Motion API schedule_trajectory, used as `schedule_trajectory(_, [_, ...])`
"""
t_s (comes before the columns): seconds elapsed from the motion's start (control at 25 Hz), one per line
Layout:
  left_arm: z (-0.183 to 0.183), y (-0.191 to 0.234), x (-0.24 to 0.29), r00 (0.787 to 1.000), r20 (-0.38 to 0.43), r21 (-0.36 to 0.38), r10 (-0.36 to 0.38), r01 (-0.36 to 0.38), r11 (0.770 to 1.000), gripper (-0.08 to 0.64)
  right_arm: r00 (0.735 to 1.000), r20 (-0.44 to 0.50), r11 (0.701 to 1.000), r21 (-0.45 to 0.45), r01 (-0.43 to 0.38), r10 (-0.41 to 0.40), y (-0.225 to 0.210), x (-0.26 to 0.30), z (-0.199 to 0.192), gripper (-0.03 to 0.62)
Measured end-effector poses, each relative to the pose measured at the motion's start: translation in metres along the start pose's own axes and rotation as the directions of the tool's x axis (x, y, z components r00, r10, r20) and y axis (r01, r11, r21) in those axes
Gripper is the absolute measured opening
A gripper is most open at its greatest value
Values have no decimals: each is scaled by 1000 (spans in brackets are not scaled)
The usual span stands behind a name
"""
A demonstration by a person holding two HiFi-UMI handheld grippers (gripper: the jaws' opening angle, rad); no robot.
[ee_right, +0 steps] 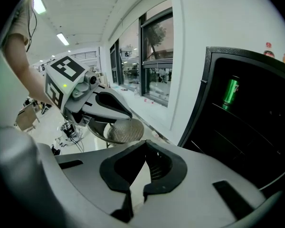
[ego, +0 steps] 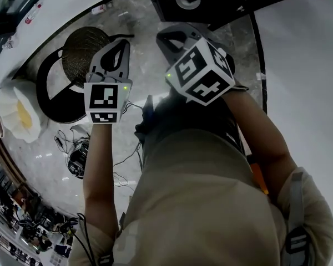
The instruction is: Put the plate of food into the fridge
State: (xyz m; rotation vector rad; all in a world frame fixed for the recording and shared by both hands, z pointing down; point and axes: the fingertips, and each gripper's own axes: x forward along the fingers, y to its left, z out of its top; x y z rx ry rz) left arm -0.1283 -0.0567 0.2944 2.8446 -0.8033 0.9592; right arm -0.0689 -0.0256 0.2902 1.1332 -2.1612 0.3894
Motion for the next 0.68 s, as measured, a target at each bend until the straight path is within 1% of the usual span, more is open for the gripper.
schedule_trajectory(0.2, [20,-10,-4,999,26,-28,45,-44,999,9,1000,5,999,-34,-1,1,-13,-23,-3,22])
schedule_trajectory(0.32, [27,-32,-3,997,43,-27,70,-69,997,9,1000,17,999,-52,5,-4,-18,-41,-19,23])
schedule_trajectory(0.4, [31,-49,-3,996,52,-33,72,-70,997,9,1000,16,999,-50,8,-8,-18,-54,-31,23])
schedule_trajectory(0.48, [33,-63,-7,996,57,-39,67,-65,997,9,1000,8,999,-42,9,-9,-14,-66,-40,21])
schedule_trajectory(0.68, [39,-95,-34,997,54,-40,58,-55,998,9,1000,-14,1000,-13,-9,9,15,-100,-58,23])
